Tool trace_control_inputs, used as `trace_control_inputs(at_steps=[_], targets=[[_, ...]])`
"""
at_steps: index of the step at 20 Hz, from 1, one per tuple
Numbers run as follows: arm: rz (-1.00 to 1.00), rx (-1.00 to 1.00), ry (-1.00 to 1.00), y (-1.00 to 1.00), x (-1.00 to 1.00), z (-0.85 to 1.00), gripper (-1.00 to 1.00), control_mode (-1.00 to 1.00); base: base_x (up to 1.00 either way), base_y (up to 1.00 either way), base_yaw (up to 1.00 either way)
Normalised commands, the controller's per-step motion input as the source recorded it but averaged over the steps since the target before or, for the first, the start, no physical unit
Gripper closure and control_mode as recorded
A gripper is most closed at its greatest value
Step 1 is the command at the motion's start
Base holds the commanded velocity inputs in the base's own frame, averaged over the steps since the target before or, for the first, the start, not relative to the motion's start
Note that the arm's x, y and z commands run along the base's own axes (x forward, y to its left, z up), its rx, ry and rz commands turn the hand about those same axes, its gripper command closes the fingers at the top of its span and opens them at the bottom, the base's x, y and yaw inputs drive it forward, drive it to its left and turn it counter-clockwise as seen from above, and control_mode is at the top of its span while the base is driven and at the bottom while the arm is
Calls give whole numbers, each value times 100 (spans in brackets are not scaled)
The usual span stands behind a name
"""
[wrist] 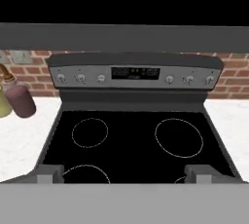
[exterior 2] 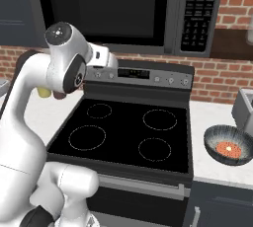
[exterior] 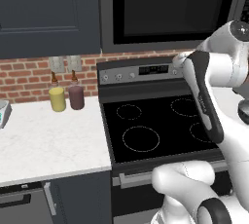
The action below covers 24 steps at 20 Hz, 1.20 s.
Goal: Open the microwave, place the bowl with waffle inside the microwave, then close the microwave door and turn it on.
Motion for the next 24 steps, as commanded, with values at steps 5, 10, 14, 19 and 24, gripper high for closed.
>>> trace_control_inputs(at_steps=[5, 10, 14, 19, 24], targets=[[-14, 0, -17, -94, -17, 90, -100, -100, 0, 0, 0], [-18, 4, -11, -94, -36, 51, -100, -100, 0, 0, 0], [-15, 31, -30, -84, -52, 35, -100, -100, 0, 0, 0], [-15, 27, -6, -82, 18, 26, -100, -100, 0, 0, 0], [-2, 0, 4, -44, 44, 0, -100, -100, 0, 0, 0]])
